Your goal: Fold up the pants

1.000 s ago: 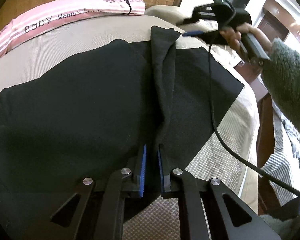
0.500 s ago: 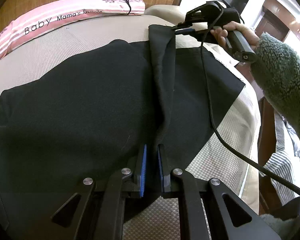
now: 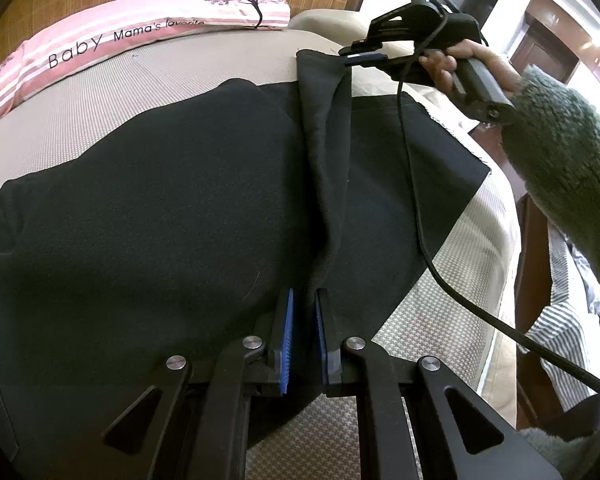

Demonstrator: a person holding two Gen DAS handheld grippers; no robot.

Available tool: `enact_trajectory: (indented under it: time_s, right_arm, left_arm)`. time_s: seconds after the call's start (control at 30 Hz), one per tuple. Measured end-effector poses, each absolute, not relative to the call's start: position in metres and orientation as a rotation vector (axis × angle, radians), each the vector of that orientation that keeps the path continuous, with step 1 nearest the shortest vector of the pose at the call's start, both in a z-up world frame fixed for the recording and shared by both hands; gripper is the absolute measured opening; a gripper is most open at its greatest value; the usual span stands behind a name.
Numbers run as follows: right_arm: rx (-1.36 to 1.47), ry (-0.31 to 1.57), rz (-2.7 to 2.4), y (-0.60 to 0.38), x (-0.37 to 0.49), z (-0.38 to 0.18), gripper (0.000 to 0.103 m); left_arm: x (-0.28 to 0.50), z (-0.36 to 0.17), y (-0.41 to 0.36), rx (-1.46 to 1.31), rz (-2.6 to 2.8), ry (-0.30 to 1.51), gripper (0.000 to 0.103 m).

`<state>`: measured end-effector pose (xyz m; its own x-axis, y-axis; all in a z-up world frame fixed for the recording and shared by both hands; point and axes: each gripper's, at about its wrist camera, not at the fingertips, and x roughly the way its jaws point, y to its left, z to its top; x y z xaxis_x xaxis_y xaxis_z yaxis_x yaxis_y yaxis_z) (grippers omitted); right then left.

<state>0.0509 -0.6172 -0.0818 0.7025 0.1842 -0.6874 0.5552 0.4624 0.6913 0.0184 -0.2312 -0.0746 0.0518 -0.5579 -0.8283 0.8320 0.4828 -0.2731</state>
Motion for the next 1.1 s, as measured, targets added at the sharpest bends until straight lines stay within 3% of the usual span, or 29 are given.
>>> enact_trajectory:
  time_s: [0.4, 0.83, 0.97, 1.1]
  right_arm:
    - [1.146, 0.852, -0.185, -0.583, 0.038, -0.101, 0.019]
    - [1.19, 0.746, -0.255, -0.63, 0.066, -0.107, 0.019]
    - [1.155, 0.747, -0.234, -0.631, 0.072, -0.102, 0.008]
    - [1.088, 0.716, -0.244, -0.627, 0.061, -0.08, 0.005]
  left_arm:
    - [0.02, -0.076, -0.23, 0.308, -1.085, 1.077, 0.011]
    - [0.02, -0.076, -0.23, 0.31, -1.085, 1.076, 0.011]
    - [0.018, -0.077, -0.231, 0.316, -1.082, 1.074, 0.011]
    - [0.015, -0.077, -0.233, 0.329, -1.076, 1.068, 0.011]
